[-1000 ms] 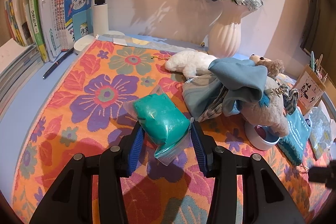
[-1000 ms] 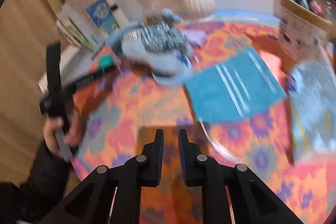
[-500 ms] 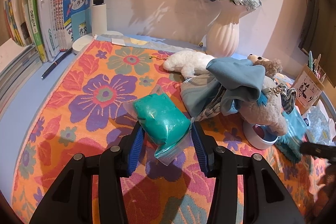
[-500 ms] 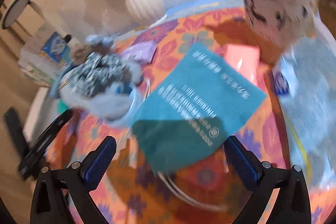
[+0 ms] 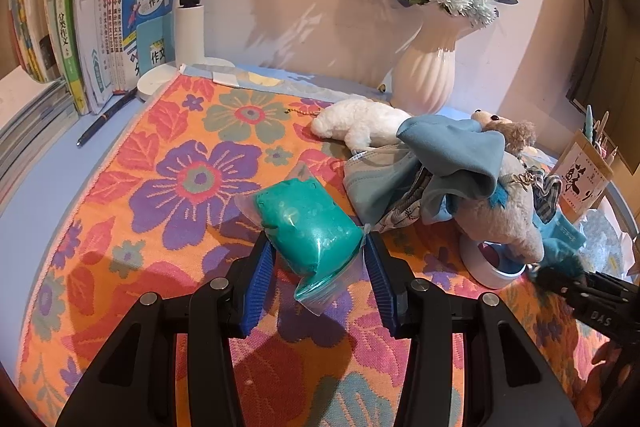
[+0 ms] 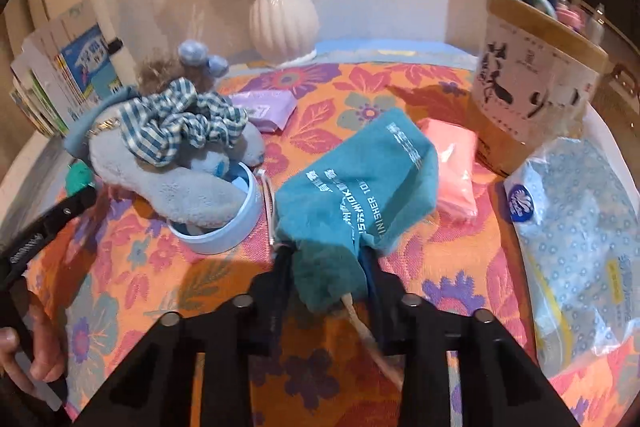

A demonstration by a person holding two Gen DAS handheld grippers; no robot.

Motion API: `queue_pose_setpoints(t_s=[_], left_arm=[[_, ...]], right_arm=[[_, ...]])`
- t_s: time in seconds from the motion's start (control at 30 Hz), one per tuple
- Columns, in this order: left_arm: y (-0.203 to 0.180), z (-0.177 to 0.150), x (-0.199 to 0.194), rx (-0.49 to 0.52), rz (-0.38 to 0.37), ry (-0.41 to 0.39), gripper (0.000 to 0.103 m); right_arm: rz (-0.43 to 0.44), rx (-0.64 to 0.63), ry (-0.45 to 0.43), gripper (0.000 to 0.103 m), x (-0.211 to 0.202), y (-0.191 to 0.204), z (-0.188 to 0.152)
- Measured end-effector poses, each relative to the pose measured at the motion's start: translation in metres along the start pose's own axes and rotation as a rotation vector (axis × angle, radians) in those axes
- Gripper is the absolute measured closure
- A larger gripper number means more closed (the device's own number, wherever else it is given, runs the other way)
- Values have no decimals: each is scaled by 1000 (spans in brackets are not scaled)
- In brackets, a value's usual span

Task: Organize soft objects
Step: 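Grasp the teal drawstring pouch with the right tool while the left tool holds the gel pack, then carry both items to the glass tray and open both tools to release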

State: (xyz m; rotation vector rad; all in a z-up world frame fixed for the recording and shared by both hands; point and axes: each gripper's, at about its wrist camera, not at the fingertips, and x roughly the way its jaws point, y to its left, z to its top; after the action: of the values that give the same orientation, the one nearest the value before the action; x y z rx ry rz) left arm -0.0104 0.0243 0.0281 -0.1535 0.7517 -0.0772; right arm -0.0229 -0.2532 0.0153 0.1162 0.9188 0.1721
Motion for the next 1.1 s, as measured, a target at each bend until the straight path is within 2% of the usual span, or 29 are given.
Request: queue_pose_setpoints(t_s=[0.13, 0.27, 0.43, 0.53, 0.6, 0.67, 0.77, 0.87, 0.93, 1.1], left_arm=[[-3, 1, -6, 11, -4, -9, 61], [-15, 8, -38, 1, -75, -58, 61], [-53, 32, -79, 38, -152, -120, 61], [-84, 46, -97, 81, -205, -156, 61], [-109, 53, -106, 118, -234, -168, 61], [-141, 60, -111, 165, -281, -179, 61], [-194, 68, -115, 233, -374, -175, 61], [-253, 75, -113, 294, -479, -155, 61], [-292, 81, -109, 324, -558, -127, 61], [-374, 89, -89, 404, -680, -61, 61]], right_arm=[[97, 33, -93, 78, -35, 0, -4], [130, -2, -190, 78, -75, 4, 3], [254, 59, -273, 78, -118, -18, 15], [284, 120, -321, 78, -144, -41, 18], [265, 160, -355, 78, -160, -60, 18], [207, 201, -391, 78, -178, -81, 18], [26, 258, -433, 78, -199, -118, 20], [-106, 347, -426, 78, -206, -163, 28], [-135, 431, -415, 78, -206, -198, 30], [-133, 602, -370, 78, -189, -269, 23]])
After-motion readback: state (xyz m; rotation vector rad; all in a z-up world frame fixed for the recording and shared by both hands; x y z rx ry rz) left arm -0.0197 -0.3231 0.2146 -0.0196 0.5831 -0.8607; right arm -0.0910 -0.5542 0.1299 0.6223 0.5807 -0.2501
